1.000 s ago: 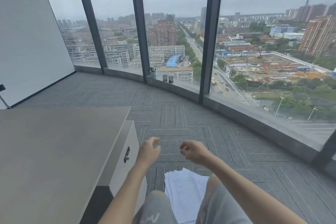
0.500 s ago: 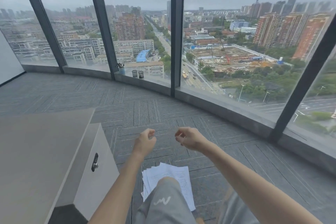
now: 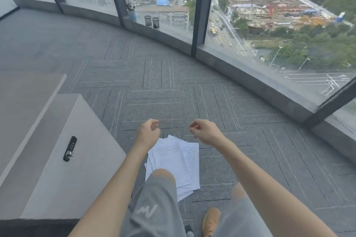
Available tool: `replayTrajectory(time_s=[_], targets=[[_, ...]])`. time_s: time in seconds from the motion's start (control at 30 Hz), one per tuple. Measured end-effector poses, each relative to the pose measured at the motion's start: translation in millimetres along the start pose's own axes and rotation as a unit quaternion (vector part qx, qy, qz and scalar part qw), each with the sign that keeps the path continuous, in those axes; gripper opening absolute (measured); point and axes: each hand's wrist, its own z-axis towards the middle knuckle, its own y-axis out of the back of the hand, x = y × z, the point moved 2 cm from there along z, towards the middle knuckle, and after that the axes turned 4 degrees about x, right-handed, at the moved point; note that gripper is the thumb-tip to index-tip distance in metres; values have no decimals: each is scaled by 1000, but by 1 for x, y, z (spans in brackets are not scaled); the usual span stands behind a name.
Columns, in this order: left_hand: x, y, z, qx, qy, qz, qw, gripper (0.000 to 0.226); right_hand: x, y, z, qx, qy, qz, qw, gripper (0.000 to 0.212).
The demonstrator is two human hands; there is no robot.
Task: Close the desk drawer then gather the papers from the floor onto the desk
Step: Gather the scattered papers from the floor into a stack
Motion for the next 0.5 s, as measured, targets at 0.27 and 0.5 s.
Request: replayTrajectory(time_s=[0.27, 0.5], targets=[[56, -32, 89, 1, 121, -10, 993, 40, -51, -27, 120, 45, -48, 27, 997, 27], [100, -46, 120, 27, 225, -25, 974, 43, -78, -53, 174, 97, -111, 40, 988, 27]])
